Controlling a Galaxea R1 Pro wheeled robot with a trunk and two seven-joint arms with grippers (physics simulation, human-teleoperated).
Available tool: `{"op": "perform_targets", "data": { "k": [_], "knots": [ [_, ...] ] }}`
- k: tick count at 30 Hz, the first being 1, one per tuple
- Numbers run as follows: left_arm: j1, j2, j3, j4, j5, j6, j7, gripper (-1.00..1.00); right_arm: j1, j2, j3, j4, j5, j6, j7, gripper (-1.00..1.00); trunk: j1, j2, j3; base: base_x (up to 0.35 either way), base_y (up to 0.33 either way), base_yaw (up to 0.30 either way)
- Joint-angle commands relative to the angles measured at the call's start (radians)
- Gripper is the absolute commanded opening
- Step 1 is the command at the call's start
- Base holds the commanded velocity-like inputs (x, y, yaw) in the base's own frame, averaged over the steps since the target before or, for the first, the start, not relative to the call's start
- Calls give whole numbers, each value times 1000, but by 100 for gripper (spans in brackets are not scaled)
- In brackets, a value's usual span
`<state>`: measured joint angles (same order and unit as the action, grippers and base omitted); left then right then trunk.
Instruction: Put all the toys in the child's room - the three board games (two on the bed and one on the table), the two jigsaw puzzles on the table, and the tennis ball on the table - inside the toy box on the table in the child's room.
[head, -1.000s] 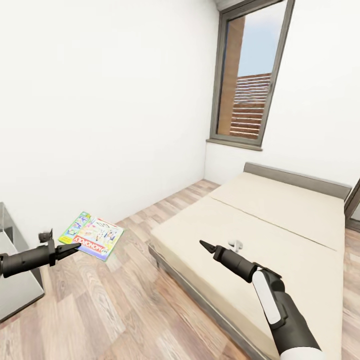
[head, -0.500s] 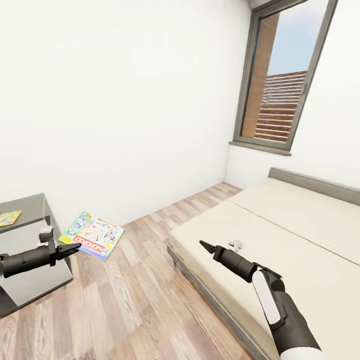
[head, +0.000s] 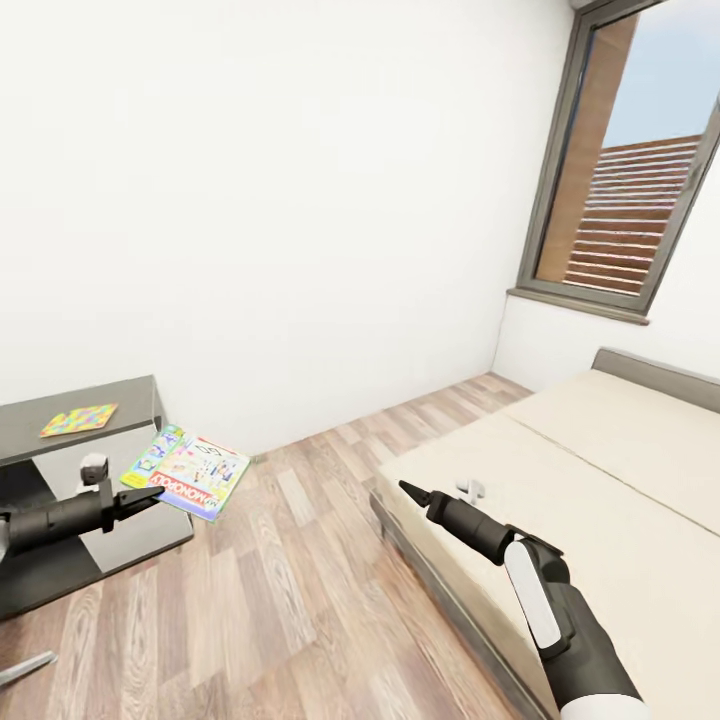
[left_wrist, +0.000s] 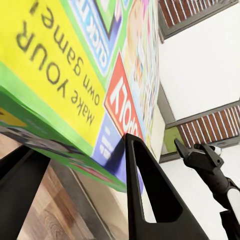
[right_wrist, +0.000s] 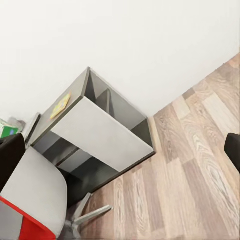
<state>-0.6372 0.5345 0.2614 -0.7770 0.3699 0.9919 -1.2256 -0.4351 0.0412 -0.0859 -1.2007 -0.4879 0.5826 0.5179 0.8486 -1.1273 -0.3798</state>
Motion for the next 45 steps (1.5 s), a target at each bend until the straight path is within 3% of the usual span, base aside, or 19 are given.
{"op": "perform_targets", "data": {
  "k": [1,25,35,45],
  "knots": [
    [-1,0,1,0,4,7,-2,-100,-1,2,-3,-1,-4,8,2,100,-4,6,2,0,0,289],
    [-1,-3,1,-1,4,5,1,-100,-1,2,-3,1,-1,8,2,100,-96,174,77,0,0,288],
    [-1,-4,4,-2,5,4,-2,-100,-1,2,-3,2,-1,8,2,100,-96,174,77,18,-8,289],
    [-1,-4,4,-2,6,4,0,-100,-1,3,-3,5,-1,7,0,100,-96,174,77,255,-91,228]
  ]
}}
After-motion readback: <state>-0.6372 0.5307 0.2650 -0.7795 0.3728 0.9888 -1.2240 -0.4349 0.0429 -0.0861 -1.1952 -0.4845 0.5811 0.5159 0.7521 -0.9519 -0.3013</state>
